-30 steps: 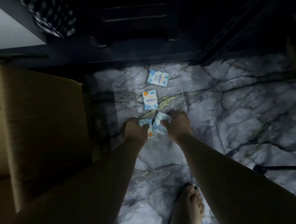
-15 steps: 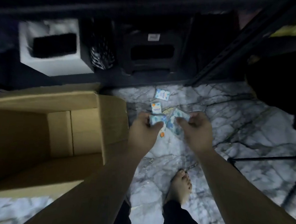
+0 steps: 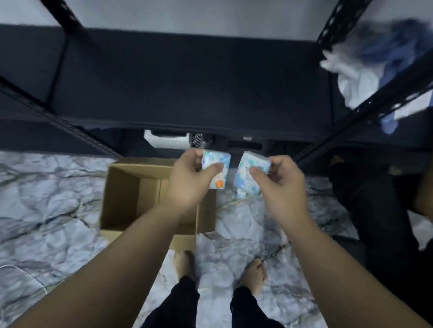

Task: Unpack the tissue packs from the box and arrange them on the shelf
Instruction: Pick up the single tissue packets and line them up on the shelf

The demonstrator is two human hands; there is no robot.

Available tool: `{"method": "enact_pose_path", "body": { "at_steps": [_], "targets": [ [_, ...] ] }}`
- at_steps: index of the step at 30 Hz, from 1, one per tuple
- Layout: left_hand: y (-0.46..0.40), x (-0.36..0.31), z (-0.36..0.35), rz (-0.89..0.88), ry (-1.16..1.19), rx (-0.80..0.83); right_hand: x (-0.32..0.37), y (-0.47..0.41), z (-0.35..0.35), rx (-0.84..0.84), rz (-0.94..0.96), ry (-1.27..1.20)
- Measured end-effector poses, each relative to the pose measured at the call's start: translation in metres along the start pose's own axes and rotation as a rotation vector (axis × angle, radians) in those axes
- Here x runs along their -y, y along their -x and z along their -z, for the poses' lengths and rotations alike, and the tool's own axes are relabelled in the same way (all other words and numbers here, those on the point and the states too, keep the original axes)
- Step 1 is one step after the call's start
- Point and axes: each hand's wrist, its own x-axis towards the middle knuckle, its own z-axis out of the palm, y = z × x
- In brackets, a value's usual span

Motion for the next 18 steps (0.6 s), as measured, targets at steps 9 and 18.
{"method": "enact_pose_path", "body": {
  "at_steps": [9, 18],
  "targets": [
    [0.012, -0.120, 0.126, -0.162, 0.128, 0.019, 0.158, 0.020, -0.061, 0.051, 0.147, 0.038],
    [-0.032, -0.197, 0.295, -0.311, 0.115, 0.159, 0.275, 0.043, -0.204, 0.014, 0.206, -0.159]
  ]
}}
